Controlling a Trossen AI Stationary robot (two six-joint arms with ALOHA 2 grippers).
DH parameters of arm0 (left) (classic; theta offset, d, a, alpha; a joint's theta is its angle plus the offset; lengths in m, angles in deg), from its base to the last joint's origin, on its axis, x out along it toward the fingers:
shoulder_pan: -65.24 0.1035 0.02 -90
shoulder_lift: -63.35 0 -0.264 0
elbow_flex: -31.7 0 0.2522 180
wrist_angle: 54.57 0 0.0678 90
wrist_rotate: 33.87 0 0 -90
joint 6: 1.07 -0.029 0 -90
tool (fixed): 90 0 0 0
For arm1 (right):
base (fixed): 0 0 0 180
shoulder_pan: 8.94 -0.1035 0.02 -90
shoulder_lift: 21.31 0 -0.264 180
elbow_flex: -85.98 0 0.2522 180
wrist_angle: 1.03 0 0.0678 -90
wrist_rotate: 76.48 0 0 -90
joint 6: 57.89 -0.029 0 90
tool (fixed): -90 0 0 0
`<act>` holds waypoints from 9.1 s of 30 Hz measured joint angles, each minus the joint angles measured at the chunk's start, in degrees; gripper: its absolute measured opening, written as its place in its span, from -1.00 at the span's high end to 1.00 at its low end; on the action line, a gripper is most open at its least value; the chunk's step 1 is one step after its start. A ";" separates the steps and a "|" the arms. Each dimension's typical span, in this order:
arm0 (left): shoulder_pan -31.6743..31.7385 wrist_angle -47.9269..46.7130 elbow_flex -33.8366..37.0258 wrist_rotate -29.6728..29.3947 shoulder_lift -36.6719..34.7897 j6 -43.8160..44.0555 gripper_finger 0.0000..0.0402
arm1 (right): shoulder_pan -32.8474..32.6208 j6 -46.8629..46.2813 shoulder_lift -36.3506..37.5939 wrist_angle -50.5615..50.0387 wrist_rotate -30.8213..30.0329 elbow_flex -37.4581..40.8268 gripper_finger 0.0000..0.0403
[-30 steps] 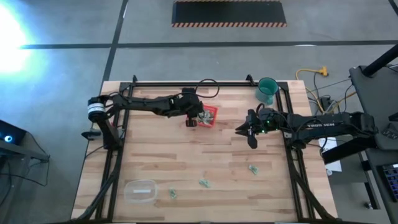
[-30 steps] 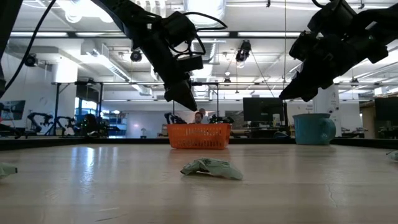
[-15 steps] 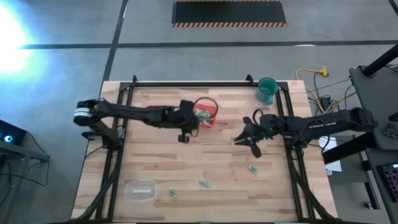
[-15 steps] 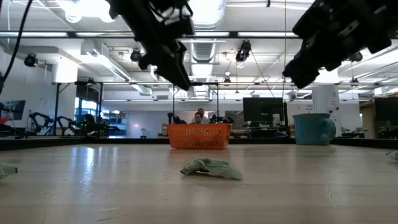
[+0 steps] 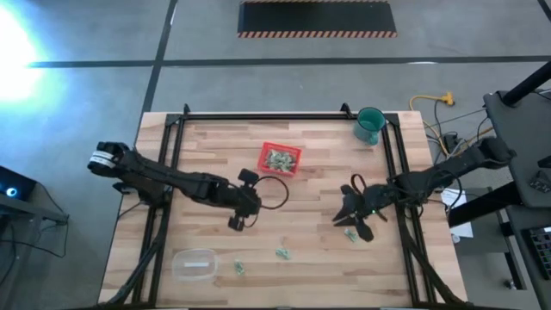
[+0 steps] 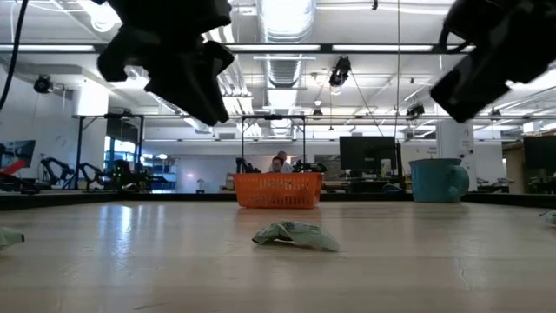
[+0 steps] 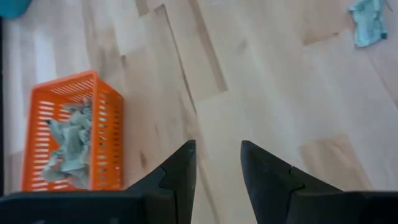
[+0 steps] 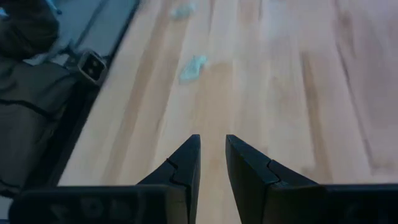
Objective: Pick and place items into bin
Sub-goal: Put the stevia packet into the orange bin
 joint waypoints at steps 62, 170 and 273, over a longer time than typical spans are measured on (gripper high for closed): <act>-1.40 5.85 7.87 0.05 -6.35 4.59 0.46 | -29.34 -47.48 -31.25 -40.01 -31.66 -17.25 0.20; -4.06 11.89 8.01 -0.23 -1.78 14.51 0.46 | 39.16 33.93 -38.89 42.73 -4.01 -12.63 0.91; -29.22 -9.06 -15.21 5.29 24.09 39.12 0.46 | 29.25 29.05 -6.88 -8.64 3.62 -10.21 0.45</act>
